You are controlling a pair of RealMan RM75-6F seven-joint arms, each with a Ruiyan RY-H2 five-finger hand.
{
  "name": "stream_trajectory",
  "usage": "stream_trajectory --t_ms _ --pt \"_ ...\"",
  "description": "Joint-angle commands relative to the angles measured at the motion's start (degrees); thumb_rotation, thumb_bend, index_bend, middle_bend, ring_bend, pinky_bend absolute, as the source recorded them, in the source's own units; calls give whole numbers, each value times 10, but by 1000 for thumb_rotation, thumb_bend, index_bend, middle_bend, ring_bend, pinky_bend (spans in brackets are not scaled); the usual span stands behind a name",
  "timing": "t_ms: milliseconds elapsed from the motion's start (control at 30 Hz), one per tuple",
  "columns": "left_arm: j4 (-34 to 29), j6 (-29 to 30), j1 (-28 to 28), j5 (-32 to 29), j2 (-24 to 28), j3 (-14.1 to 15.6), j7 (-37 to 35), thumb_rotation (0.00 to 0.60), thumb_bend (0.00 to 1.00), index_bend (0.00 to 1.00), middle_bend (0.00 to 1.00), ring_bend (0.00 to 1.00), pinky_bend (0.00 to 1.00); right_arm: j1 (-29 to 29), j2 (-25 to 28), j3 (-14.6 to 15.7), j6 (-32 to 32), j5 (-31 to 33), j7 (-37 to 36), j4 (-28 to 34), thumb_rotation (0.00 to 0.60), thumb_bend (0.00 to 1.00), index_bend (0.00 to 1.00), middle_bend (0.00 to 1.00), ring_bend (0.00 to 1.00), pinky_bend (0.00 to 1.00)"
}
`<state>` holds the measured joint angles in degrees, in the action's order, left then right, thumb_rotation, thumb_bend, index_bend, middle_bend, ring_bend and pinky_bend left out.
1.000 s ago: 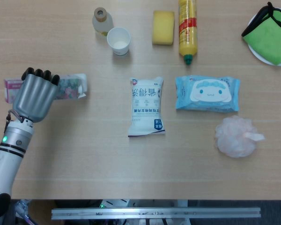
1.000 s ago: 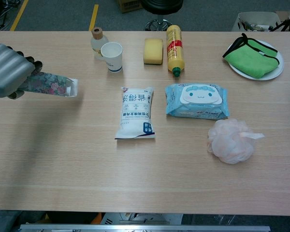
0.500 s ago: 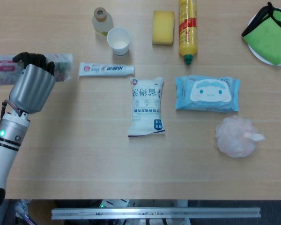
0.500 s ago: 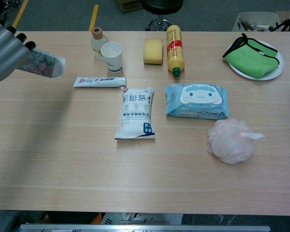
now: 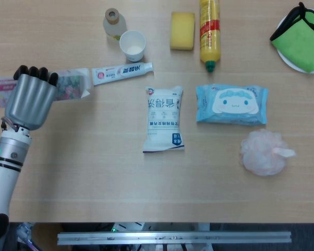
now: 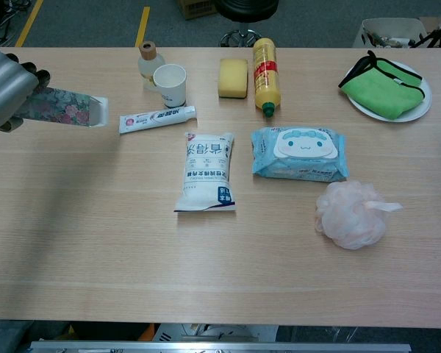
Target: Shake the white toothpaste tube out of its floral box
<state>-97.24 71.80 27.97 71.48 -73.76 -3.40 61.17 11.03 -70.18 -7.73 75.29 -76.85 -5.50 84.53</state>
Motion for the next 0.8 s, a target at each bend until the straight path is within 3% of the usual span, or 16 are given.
stream_trajectory --t_ms 33,267,433,800 --pt "-45 -40 -15 -43 29 -21 -160 600 216 619 615 548 620 0 0 0 0 0 1 1 600 53 307 285 142 371" --pt "-41 -75 -30 -31 55 -36 -382 600 216 594 562 512 616 1 -1 0 -2 1 7 4 600 53 307 285 142 371" --pt "-18 -88 -40 -2 70 -34 -504 600 215 518 432 424 526 2 -1 -1 -4 2 9 6 600 53 307 285 142 371" --pt "0 -99 -44 5 84 -21 -545 600 212 376 164 172 276 5 0 -2 -5 3 15 13 600 53 307 285 142 371"
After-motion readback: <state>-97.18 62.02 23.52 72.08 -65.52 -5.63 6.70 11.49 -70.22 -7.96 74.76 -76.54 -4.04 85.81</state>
